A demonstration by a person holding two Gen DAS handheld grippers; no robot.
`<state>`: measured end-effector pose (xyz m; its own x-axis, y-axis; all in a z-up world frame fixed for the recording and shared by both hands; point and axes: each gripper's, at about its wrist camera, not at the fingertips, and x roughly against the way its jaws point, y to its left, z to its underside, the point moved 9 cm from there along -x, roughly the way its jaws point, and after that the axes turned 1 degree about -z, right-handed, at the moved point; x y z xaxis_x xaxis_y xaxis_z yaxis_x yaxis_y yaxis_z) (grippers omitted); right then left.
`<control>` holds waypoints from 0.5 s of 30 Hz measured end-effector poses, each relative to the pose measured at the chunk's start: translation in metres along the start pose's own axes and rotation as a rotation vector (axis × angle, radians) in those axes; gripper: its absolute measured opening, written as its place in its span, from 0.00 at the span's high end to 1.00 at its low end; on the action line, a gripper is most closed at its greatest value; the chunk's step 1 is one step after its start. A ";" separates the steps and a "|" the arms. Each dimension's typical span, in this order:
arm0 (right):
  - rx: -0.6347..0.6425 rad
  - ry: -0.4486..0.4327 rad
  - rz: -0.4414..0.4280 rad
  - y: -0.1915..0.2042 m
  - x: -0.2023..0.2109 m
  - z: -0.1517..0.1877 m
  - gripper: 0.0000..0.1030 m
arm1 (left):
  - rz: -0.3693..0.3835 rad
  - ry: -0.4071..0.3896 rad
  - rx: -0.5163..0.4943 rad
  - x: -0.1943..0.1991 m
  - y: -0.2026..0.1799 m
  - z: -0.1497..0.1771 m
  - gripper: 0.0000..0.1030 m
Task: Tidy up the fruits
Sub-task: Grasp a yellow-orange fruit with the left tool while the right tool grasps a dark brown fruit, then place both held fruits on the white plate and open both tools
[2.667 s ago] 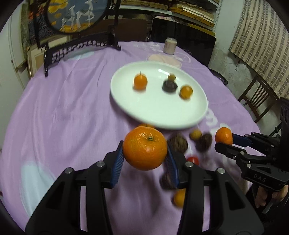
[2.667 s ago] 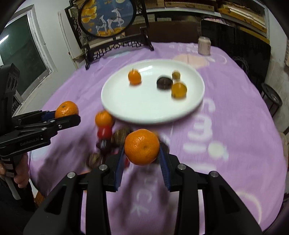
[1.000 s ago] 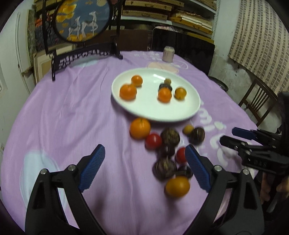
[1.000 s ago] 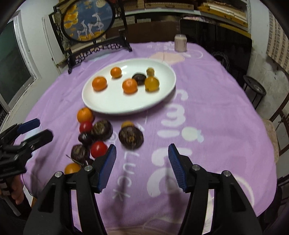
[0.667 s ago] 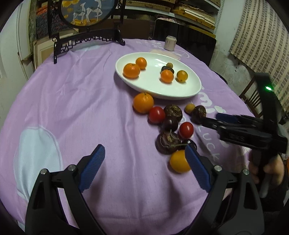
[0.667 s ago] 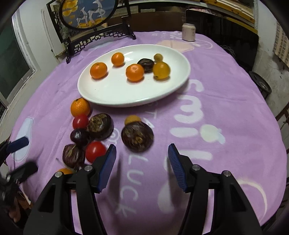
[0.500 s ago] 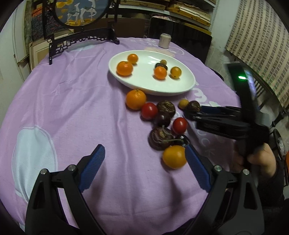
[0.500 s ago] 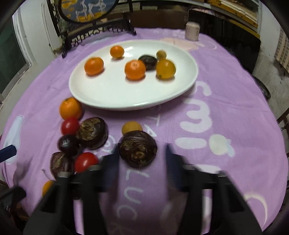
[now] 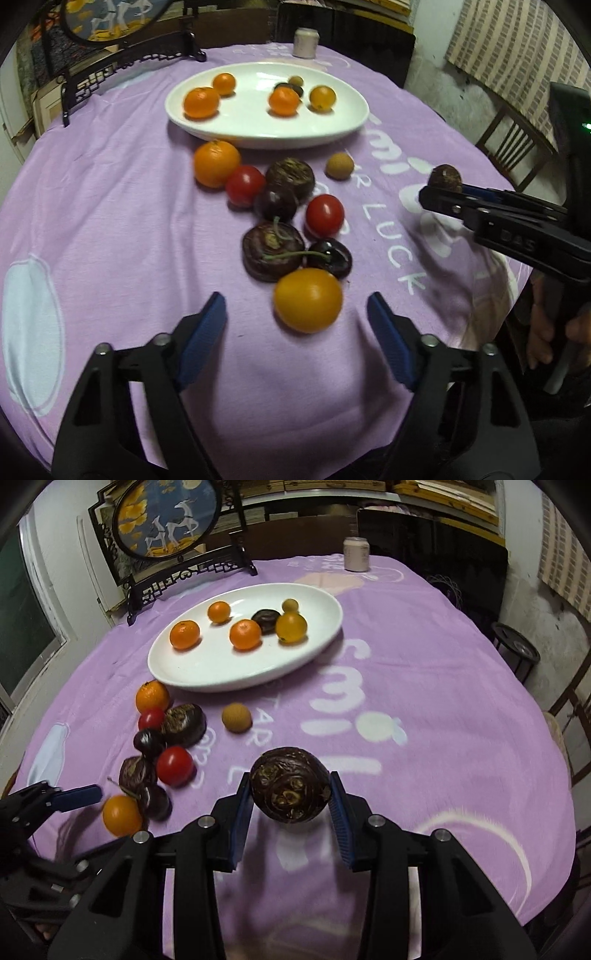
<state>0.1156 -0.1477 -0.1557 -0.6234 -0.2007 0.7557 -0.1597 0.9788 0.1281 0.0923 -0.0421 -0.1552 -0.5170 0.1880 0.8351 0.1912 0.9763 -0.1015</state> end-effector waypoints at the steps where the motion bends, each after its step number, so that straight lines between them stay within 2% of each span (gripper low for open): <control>1: -0.003 0.000 -0.003 -0.001 0.000 0.001 0.60 | -0.001 0.011 -0.002 -0.004 -0.002 0.001 0.37; 4: -0.007 -0.002 -0.012 -0.001 0.002 0.003 0.61 | -0.029 0.007 -0.008 -0.009 -0.002 -0.001 0.63; 15: 0.011 -0.004 -0.048 0.010 0.004 0.004 0.61 | -0.028 -0.047 0.030 0.015 0.010 -0.013 0.63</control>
<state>0.1085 -0.1392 -0.1542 -0.6178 -0.2475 0.7463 -0.1979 0.9676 0.1571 0.0977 -0.0313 -0.1367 -0.5605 0.1648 0.8116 0.1514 0.9839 -0.0952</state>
